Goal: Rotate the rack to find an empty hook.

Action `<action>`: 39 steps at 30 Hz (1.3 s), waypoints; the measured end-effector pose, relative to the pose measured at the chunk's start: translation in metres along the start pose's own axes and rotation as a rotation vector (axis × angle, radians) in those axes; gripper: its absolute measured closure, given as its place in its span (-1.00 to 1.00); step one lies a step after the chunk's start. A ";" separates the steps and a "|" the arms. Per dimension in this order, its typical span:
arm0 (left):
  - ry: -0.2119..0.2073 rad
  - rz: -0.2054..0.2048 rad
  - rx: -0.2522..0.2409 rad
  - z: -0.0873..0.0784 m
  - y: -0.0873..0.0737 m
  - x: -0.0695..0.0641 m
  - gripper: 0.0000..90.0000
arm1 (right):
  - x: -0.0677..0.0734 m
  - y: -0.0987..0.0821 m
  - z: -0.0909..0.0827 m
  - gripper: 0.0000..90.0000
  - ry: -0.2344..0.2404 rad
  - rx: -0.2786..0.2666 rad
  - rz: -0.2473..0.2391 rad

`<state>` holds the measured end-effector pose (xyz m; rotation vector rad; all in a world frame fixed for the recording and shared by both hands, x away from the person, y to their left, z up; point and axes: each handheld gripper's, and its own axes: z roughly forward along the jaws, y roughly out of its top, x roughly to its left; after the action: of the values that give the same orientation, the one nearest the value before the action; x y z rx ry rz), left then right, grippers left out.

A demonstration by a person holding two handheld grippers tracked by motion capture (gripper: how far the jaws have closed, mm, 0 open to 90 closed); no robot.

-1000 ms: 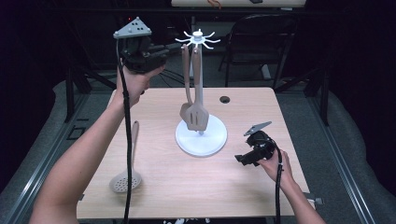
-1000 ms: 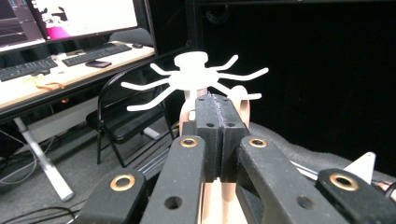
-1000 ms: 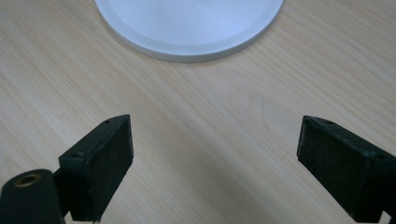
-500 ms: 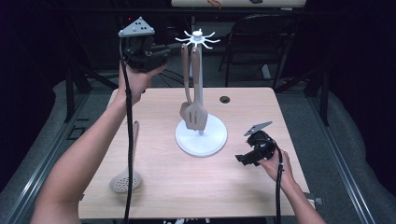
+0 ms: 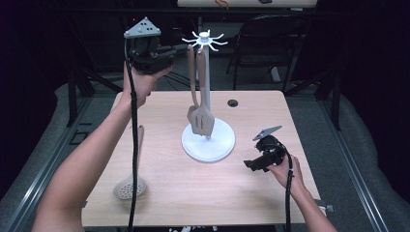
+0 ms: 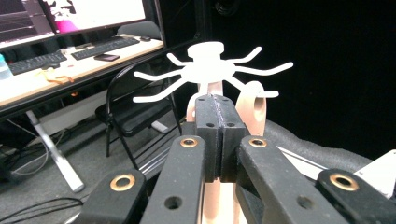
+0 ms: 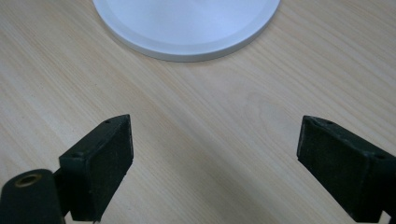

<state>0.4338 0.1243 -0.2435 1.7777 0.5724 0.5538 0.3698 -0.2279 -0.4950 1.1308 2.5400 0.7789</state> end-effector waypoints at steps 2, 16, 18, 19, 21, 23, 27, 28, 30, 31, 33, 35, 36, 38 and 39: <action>0.004 0.002 0.003 0.001 0.000 0.000 1.00 | 0.000 0.000 0.000 -0.77 -0.001 0.001 -0.001; 0.030 -0.012 0.016 0.006 0.002 0.009 1.00 | 0.000 0.000 -0.001 -0.77 -0.002 0.004 -0.004; 0.033 -0.010 0.021 0.006 0.002 0.010 1.00 | -0.001 0.000 -0.001 -0.77 -0.001 0.006 -0.005; 0.036 -0.012 0.019 0.007 0.002 0.011 1.00 | -0.001 0.000 -0.001 -0.77 -0.002 0.007 -0.005; 0.040 -0.014 0.022 0.008 0.003 0.013 1.00 | 0.000 0.000 0.000 -0.77 -0.003 0.002 -0.002; 0.046 -0.022 0.025 0.010 0.003 0.015 1.00 | 0.000 0.000 0.000 -0.77 -0.004 0.004 -0.003; 0.055 -0.028 0.023 0.011 0.003 0.017 1.00 | 0.000 0.000 0.000 -0.77 -0.002 0.007 -0.003; 0.050 -0.033 0.012 0.009 0.003 0.016 1.00 | 0.000 0.000 0.000 -0.77 -0.002 0.008 -0.004; 0.046 -0.028 0.000 0.005 0.003 0.013 1.00 | 0.000 0.000 0.000 -0.77 -0.001 0.007 -0.005; 0.046 -0.027 -0.009 0.002 0.003 0.012 1.00 | 0.000 0.000 0.000 -0.77 -0.001 0.009 -0.005; 0.041 -0.026 -0.027 -0.004 0.004 0.008 1.00 | -0.001 0.000 0.001 -0.77 0.000 0.010 -0.009; 0.032 -0.022 -0.040 -0.010 0.005 0.005 1.00 | -0.001 0.000 0.000 -0.77 0.000 0.014 -0.007; 0.020 -0.022 -0.048 -0.012 0.005 0.003 1.00 | 0.000 0.000 0.001 -0.77 0.004 0.009 -0.005; -0.002 -0.025 -0.051 -0.016 0.005 -0.002 1.00 | 0.000 0.001 0.001 -0.77 0.000 0.008 -0.014; -0.011 -0.024 -0.053 -0.016 0.005 -0.004 1.00 | 0.001 0.001 0.001 -0.77 -0.001 0.008 -0.012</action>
<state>0.4214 0.1321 -0.2351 1.7215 0.5655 0.5375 0.3702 -0.2266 -0.4952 1.1176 2.5489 0.7658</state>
